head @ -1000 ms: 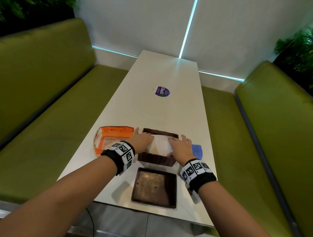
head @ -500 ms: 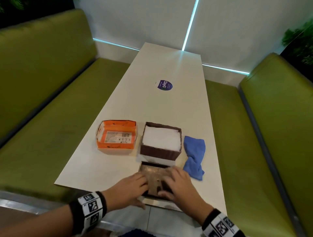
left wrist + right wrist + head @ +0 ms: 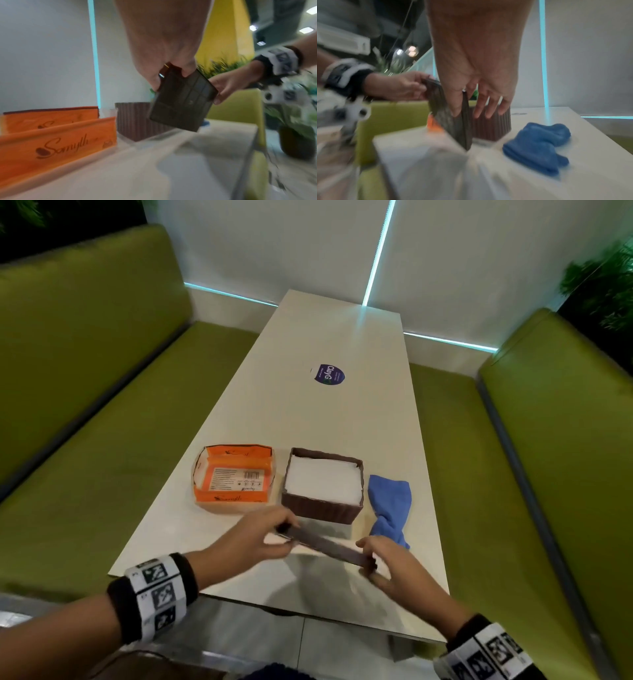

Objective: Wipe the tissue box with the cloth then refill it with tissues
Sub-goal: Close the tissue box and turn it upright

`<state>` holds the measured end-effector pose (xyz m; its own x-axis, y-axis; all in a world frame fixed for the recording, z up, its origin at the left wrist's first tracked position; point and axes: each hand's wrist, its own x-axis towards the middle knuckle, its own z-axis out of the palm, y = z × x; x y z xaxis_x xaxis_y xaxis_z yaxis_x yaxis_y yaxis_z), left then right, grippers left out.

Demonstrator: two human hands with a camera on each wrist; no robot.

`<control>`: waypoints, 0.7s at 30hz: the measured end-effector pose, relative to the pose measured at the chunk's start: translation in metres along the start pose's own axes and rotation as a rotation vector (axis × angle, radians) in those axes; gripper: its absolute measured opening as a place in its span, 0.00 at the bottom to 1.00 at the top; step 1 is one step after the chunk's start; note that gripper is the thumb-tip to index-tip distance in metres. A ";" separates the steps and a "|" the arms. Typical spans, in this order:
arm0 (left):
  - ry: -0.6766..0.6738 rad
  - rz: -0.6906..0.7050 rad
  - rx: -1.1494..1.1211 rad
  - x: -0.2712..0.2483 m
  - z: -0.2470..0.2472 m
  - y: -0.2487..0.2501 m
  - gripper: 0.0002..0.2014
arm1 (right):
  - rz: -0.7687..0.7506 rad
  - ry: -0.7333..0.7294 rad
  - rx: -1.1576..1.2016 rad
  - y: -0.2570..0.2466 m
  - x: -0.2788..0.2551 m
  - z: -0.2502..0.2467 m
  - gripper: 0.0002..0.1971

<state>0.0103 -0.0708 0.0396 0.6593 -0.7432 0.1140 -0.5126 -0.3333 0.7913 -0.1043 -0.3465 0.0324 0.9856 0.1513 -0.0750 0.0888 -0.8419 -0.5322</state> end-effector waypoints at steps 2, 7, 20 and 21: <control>0.093 -0.072 -0.109 0.016 -0.011 0.006 0.09 | 0.097 0.042 0.225 -0.011 0.012 -0.023 0.11; 0.328 -0.190 -0.215 0.070 -0.029 -0.003 0.14 | 0.229 0.251 0.677 -0.032 0.063 -0.049 0.12; 0.360 -0.398 0.250 0.139 0.005 -0.042 0.26 | 0.514 0.442 -0.037 -0.021 0.151 -0.004 0.25; 0.368 -0.398 0.266 0.139 0.008 -0.043 0.26 | 0.519 0.444 -0.078 -0.020 0.151 -0.003 0.25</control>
<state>0.1194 -0.1644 0.0168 0.9515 -0.2976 0.0776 -0.2758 -0.7141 0.6435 0.0432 -0.3082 0.0339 0.8673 -0.4945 0.0571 -0.4176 -0.7853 -0.4571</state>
